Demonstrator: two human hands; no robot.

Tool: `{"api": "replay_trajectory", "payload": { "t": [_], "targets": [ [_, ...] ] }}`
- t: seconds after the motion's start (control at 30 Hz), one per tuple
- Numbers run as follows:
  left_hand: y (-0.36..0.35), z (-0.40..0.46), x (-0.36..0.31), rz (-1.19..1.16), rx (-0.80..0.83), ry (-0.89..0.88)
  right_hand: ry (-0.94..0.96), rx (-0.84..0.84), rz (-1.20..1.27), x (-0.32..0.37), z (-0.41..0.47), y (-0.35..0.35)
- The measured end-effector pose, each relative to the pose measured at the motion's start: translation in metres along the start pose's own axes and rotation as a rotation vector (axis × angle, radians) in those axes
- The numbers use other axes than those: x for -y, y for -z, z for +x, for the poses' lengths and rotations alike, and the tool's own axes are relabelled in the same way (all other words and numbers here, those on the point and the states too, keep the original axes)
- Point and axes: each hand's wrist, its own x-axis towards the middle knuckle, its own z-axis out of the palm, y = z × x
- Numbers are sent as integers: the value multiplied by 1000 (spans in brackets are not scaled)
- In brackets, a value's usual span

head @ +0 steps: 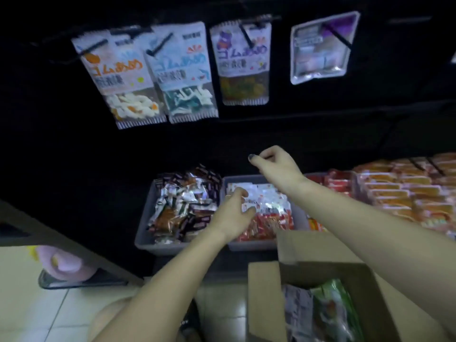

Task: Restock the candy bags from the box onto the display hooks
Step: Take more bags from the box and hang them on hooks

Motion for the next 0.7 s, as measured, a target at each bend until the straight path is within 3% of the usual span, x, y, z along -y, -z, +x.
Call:
{"api": "replay_trajectory", "payload": {
  "t": [0.27, 0.4, 0.5, 0.7],
  "targets": [
    [-120, -45, -5, 404, 254, -268, -155, -48, -20, -162, -85, 62],
    [-165, -64, -6, 761, 337, -490, -311, 169, -135, -225, -111, 84],
    [-188, -73, 1, 946, 440, -516, -395, 364, -315, -259, -119, 98],
    [-202, -85, 42, 985, 578, -540, -504, 573, -531, -313, -131, 97]
  ]
}}
